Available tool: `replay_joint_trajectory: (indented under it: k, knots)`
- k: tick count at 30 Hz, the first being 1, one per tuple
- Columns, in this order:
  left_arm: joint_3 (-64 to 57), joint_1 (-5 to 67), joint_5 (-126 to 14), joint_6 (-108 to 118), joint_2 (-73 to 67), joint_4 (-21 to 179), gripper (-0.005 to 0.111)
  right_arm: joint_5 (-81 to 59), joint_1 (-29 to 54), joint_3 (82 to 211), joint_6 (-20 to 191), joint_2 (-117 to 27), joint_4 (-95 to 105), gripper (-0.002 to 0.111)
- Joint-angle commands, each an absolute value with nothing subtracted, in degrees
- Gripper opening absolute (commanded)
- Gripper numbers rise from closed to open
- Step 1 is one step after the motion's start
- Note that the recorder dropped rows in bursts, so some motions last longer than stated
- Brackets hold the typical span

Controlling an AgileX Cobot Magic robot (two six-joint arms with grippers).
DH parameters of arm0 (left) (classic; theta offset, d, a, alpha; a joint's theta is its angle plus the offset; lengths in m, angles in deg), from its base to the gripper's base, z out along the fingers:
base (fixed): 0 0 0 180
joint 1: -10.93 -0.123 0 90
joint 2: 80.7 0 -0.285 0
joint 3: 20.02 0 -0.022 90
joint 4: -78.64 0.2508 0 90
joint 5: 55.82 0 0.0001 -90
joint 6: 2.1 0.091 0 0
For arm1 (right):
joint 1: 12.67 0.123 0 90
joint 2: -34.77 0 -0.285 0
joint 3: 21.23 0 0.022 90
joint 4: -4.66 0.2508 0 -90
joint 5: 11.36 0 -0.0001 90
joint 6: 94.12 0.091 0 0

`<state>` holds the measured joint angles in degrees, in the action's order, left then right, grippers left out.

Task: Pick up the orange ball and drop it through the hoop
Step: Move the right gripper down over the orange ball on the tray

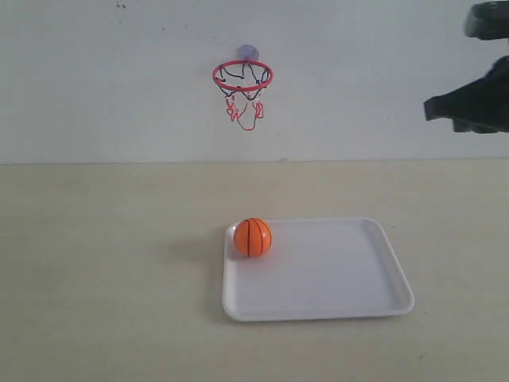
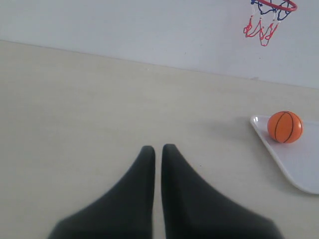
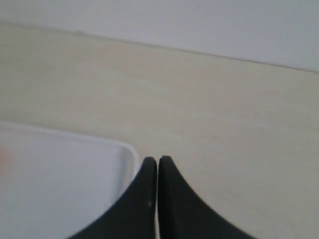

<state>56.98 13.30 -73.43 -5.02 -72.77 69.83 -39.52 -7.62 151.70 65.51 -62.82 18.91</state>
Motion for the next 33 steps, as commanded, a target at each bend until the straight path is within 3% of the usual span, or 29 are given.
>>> replay_joint_trajectory:
  k: [1,12,16,20,21,33]
  knots:
    - [57.2,13.4,-73.4,-4.7,-72.9,69.5,0.004,-59.4,-4.5,164.5,29.1,-71.2,44.5,0.0]
    - [57.2,13.4,-73.4,-4.7,-72.9,69.5,0.004,-62.2,11.0,183.4,39.1,-88.3,27.2,0.003]
    - [57.2,13.4,-73.4,-4.7,-72.9,69.5,0.004,-63.7,13.9,185.8,47.2,-91.9,22.7,0.028]
    - [57.2,13.4,-73.4,-4.7,-72.9,69.5,0.004,-63.0,15.0,185.9,57.0,-94.2,22.0,0.061]
    - [57.2,13.4,-73.4,-4.7,-72.9,69.5,0.004,-63.0,15.3,185.9,59.2,-94.5,22.0,0.064]
    - [57.2,13.4,-73.4,-4.7,-72.9,69.5,0.004,-62.4,17.3,185.9,75.1,-100.3,22.1,0.065]
